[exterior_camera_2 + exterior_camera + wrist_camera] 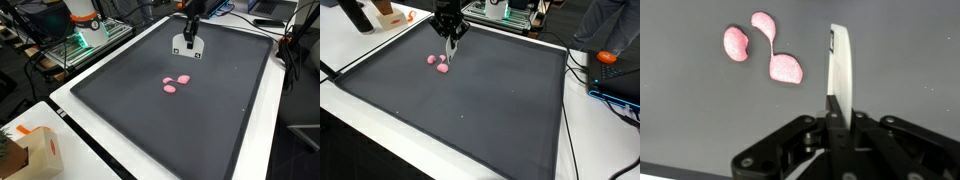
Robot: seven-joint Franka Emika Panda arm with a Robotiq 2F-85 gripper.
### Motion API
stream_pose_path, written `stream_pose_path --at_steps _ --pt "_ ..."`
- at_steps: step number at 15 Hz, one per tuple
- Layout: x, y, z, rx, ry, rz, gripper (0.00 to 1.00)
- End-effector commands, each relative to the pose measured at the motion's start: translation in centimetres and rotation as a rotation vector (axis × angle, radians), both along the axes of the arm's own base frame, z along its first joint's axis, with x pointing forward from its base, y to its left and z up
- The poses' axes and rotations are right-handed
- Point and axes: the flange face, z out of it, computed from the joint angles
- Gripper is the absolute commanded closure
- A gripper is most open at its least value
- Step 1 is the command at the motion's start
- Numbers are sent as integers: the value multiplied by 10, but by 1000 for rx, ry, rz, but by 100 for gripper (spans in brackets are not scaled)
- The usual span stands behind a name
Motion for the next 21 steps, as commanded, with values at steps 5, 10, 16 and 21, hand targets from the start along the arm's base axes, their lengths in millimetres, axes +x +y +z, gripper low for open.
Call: stream_pose_path --at_steps 5,10,16,21 --pt "-14 21 43 -62 -61 -13 99" --pt "-18 30 83 -71 -130 7 99" --pt "-9 29 92 -64 -164 28 96" --pt "-9 29 91 -64 -163 29 99"
